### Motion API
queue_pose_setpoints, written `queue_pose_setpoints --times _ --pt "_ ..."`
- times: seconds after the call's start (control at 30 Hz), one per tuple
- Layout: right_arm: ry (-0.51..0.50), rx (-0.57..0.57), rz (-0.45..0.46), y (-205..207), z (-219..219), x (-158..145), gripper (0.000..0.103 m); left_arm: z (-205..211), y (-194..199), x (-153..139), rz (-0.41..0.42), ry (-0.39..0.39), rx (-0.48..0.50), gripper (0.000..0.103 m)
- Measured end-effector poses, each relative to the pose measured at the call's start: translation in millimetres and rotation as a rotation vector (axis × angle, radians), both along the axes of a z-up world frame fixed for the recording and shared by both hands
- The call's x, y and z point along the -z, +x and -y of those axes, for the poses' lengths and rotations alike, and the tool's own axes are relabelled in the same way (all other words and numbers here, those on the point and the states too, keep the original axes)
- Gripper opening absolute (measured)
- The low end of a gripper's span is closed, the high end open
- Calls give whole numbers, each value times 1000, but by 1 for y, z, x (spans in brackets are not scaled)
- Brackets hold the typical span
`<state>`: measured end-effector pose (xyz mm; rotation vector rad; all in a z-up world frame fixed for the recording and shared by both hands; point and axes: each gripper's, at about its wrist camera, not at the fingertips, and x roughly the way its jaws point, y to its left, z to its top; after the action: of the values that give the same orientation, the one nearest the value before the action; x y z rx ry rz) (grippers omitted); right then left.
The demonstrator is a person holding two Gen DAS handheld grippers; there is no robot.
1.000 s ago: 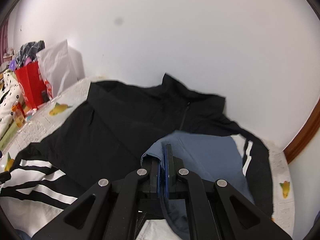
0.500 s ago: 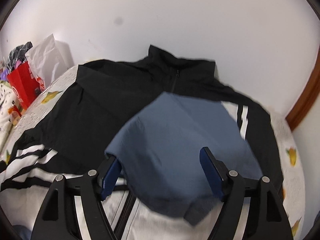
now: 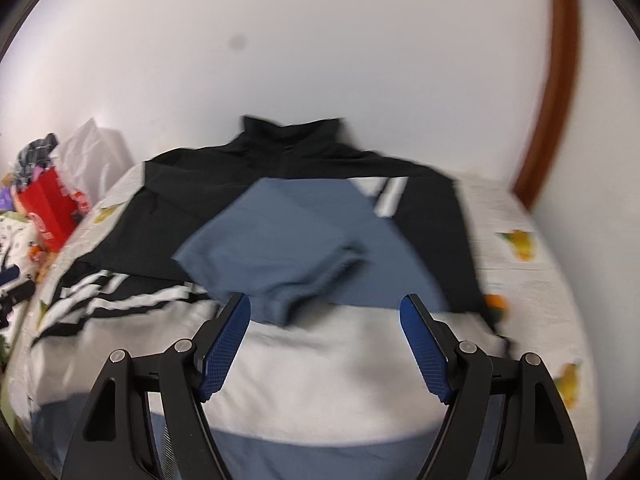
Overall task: Fold large clothes
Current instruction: 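Move the left gripper to the blue sleeve cuff and grasp it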
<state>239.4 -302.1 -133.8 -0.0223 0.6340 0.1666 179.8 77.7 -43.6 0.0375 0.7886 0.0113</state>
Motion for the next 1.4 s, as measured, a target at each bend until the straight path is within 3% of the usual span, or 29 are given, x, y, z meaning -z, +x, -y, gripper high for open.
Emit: queue_pose_setpoints --times 0.17,0.5,0.67,1.0,1.4 --pt "0 105 19 -35 52 -5 77 44 4 -13 16 -21 99 75" --pt "53 250 -11 -86 148 0 77 132 20 -22 5 42 236 75" --pt "67 309 -14 -100 186 11 77 164 26 -22 -16 33 298 75" --pt "104 397 -47 -94 245 40 76 192 54 3 -78 21 307 75" --pt "77 377 -81 -52 259 73 76 234 101 49 -140 61 348 75"
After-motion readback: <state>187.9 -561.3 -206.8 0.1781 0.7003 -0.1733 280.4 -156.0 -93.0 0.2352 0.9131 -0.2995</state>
